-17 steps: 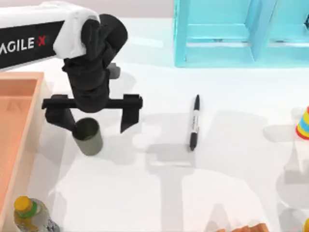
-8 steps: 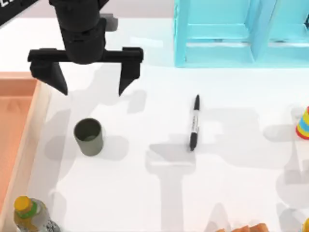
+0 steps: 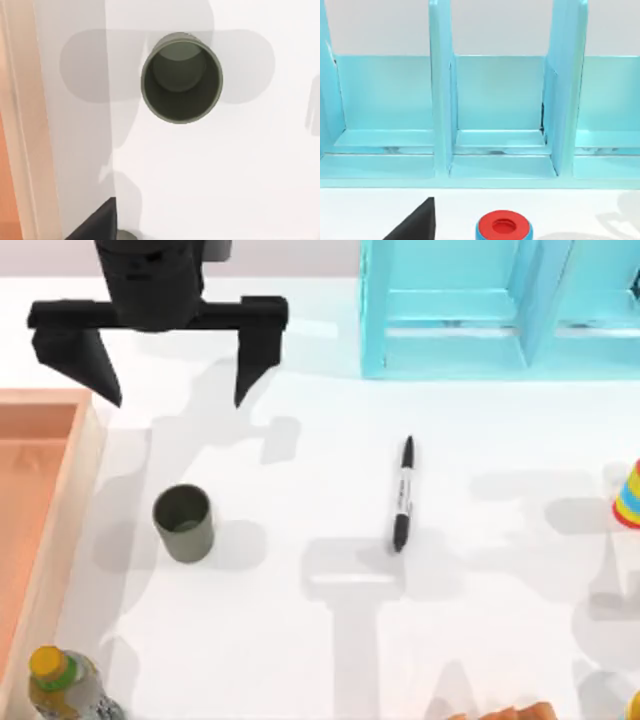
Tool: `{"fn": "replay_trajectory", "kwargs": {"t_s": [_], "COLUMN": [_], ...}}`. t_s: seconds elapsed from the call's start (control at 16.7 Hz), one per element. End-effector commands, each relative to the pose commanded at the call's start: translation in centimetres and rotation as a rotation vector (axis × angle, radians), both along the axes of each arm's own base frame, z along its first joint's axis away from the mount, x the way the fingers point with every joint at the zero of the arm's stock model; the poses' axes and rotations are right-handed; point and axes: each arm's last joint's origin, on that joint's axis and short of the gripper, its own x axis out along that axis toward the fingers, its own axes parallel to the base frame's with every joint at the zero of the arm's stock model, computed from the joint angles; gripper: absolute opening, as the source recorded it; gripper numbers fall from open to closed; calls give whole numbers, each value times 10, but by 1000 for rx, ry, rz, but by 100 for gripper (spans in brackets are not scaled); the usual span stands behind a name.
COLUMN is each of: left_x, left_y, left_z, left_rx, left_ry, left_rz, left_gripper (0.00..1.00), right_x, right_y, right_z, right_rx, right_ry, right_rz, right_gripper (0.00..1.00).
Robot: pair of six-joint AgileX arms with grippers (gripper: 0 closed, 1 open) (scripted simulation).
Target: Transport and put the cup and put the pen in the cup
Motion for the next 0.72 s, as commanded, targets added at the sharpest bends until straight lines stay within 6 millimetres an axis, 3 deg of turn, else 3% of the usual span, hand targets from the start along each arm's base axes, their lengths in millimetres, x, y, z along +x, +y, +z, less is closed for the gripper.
{"fn": "replay_trajectory", "kwargs": {"t_s": [0.18, 0.36, 0.72], "left_x": [3, 19, 53], "left_y": [-4, -32, -124], "left_z": [-3, -18, -110], "left_rx": [-7, -50, -148], "left_ry": [0, -4, 55], "left_rz": [-1, -31, -117], "left_gripper": [100, 100, 100], "right_x": [0, 0, 0], "right_y": [0, 0, 0], "right_z": [0, 0, 0], "right_rx": [0, 0, 0], "right_ry": [0, 0, 0], "right_rz": [0, 0, 0], "right_gripper": [100, 100, 100]}}
